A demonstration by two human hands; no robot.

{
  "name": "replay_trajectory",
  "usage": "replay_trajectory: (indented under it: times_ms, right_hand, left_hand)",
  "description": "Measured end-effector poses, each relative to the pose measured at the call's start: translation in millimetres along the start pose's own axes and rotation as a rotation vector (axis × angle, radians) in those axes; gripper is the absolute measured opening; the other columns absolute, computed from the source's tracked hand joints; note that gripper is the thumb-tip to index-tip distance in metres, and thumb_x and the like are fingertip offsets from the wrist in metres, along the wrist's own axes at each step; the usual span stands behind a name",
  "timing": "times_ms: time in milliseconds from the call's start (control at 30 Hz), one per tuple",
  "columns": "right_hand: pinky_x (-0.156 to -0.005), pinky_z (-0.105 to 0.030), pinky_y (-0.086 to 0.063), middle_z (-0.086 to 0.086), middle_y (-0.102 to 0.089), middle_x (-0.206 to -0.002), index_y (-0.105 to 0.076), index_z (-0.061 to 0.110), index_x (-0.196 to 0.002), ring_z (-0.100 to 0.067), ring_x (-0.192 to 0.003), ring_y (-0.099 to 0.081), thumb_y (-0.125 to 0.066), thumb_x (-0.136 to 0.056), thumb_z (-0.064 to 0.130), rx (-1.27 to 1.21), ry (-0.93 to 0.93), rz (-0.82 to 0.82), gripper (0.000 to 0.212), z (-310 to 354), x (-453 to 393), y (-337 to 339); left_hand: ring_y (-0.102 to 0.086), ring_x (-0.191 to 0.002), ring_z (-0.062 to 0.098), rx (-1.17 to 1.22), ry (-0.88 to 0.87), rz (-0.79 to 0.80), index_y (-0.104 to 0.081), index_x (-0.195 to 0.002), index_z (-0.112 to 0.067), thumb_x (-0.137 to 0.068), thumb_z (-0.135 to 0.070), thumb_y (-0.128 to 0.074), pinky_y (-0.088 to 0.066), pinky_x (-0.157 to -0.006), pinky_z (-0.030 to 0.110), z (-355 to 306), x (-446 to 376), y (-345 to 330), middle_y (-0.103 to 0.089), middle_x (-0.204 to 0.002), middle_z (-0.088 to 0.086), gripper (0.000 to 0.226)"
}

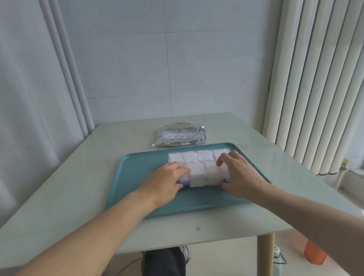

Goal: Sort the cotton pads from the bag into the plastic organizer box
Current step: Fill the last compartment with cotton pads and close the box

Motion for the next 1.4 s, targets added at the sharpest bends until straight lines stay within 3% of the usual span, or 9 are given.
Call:
replay_trajectory:
  times_ms: [133,267,367,567,800,1000,1133,1267,1400]
  right_hand:
    - [-0.085,-0.036,-0.05,-0.005,-0.047,-0.133,-0.049,0.019,-0.134,-0.028,-0.116,-0.051,-0.073,-0.073,0.011,0.087,0.053,-0.042,0.065,5,0,10]
    - [-0.087,-0.03,-0.048,-0.005,-0.066,-0.126,-0.064,0.02,-0.132,-0.031,-0.109,-0.062,-0.075,-0.071,0.014,0.013,0.075,-0.081,0.062,-4,-2,31]
    - [-0.085,-0.027,-0.049,-0.003,-0.072,-0.118,-0.067,0.025,-0.131,-0.026,-0.101,-0.064,-0.077,-0.072,0.019,-0.001,0.063,-0.027,0.06,-6,-1,37]
    - [-0.105,-0.035,-0.048,0.007,-0.072,-0.121,-0.078,0.03,-0.107,-0.015,-0.116,-0.065,-0.081,-0.083,0.028,-0.192,0.09,0.021,0.023,-14,-6,37]
    - [-0.077,-0.012,-0.046,0.008,-0.077,-0.103,-0.08,0.024,-0.104,-0.014,-0.093,-0.069,-0.076,-0.089,0.026,-0.368,0.066,-0.21,0.016,-13,-9,51]
    - [-0.085,-0.021,-0.04,0.0,-0.072,-0.108,-0.072,0.015,-0.12,-0.022,-0.1,-0.065,-0.092,-0.069,0.029,-0.161,0.289,-0.204,0.057,10,-5,49]
    - [-0.092,-0.026,-0.039,-0.008,-0.069,-0.119,-0.059,0.015,-0.139,-0.029,-0.11,-0.06,-0.085,-0.079,0.028,-0.092,0.36,-0.288,0.066,26,-15,65]
    - [-0.088,-0.022,-0.039,-0.004,-0.066,-0.12,-0.06,0.02,-0.138,-0.017,-0.098,-0.057,-0.081,-0.084,0.025,-0.091,0.456,-0.36,0.058,43,-14,82]
    - [-0.082,-0.011,-0.035,-0.001,-0.065,-0.118,-0.066,0.021,-0.131,-0.007,-0.093,-0.053,-0.084,-0.081,0.019,-0.178,0.444,-0.35,0.053,42,-22,80]
  left_hand:
    - [-0.053,-0.127,0.024,0.062,0.025,-0.118,-0.058,-0.134,-0.011,-0.093,-0.009,-0.063,-0.036,-0.107,0.024,8,-6,20,-0.059,-0.136,0.006,0.041]
    - [-0.051,-0.13,0.023,0.097,0.002,-0.125,-0.056,-0.136,-0.008,-0.089,-0.011,-0.068,-0.023,-0.104,0.006,5,-8,23,-0.056,-0.139,0.008,0.049]
    - [-0.046,-0.133,0.018,0.067,0.006,-0.096,-0.052,-0.14,-0.012,-0.08,-0.024,-0.081,-0.029,-0.111,0.018,7,-5,17,-0.052,-0.143,0.004,0.068]
    - [-0.046,-0.135,0.023,-0.022,-0.055,-0.135,-0.054,-0.137,-0.006,-0.091,-0.014,-0.068,-0.033,-0.112,0.026,5,2,19,-0.053,-0.141,0.008,0.049]
    - [-0.052,-0.13,0.027,-0.041,-0.019,-0.17,-0.053,-0.138,-0.005,-0.089,-0.02,-0.072,-0.038,-0.107,0.032,13,4,27,-0.055,-0.14,0.011,0.055]
    - [-0.055,-0.116,0.028,-0.357,-0.193,-0.271,-0.053,-0.133,0.01,-0.096,-0.031,-0.05,-0.055,-0.091,0.038,1,12,33,-0.062,-0.125,0.019,0.055]
    - [-0.048,-0.115,0.024,-0.343,-0.149,-0.368,-0.049,-0.135,0.011,-0.098,-0.031,-0.044,-0.049,-0.09,0.032,8,8,50,-0.06,-0.123,0.019,0.057]
    - [-0.048,-0.115,0.03,-0.35,-0.154,-0.462,-0.045,-0.136,0.016,-0.101,-0.022,-0.044,-0.04,-0.101,0.036,11,8,67,-0.059,-0.123,0.025,0.052]
    - [-0.06,-0.097,0.032,-0.194,-0.102,-0.47,-0.057,-0.126,0.008,-0.104,-0.024,-0.035,-0.05,-0.085,0.039,17,9,78,-0.068,-0.106,0.017,0.045]
Point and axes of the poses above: each hand's wrist, its own x-axis away from the middle knuckle, its own y-axis out of the back of the hand, z = x × y, the point moved 10 cm from there along -x, towards the middle knuckle
